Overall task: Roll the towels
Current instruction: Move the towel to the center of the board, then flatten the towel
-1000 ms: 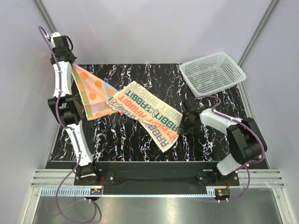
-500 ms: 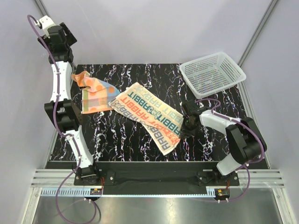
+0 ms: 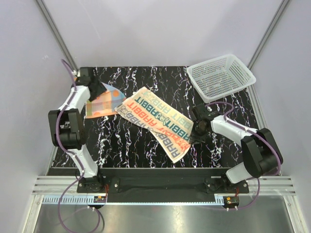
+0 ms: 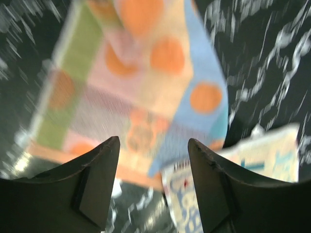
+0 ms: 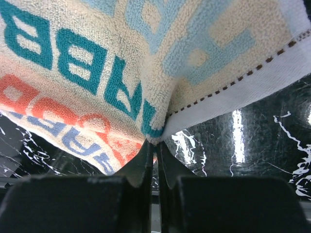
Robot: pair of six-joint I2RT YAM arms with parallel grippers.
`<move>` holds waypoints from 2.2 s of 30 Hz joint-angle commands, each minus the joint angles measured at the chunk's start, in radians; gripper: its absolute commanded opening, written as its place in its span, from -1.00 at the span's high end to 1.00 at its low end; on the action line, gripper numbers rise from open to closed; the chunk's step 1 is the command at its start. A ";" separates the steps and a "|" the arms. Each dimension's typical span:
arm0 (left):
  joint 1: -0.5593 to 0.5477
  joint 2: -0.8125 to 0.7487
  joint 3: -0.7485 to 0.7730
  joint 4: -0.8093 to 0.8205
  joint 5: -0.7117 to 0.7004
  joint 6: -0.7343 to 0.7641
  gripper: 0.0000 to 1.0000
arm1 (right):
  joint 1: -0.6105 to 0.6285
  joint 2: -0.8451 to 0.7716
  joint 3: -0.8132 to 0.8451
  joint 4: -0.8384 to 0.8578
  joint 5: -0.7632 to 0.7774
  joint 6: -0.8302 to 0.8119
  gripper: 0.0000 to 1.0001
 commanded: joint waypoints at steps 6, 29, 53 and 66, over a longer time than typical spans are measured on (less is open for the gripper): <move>-0.054 0.037 -0.061 0.078 0.156 -0.064 -0.38 | 0.000 -0.069 -0.034 -0.032 0.012 0.015 0.83; 0.101 0.757 0.927 -0.152 0.153 -0.004 -0.70 | -0.034 -0.065 0.094 -0.194 0.151 -0.057 -0.35; 0.130 -0.116 0.173 0.107 0.265 -0.111 -0.98 | 0.511 0.037 0.090 -0.084 0.142 0.291 -0.41; 0.127 -0.354 -0.114 0.072 0.319 -0.035 -0.98 | 0.560 0.156 0.055 -0.063 0.205 0.355 0.39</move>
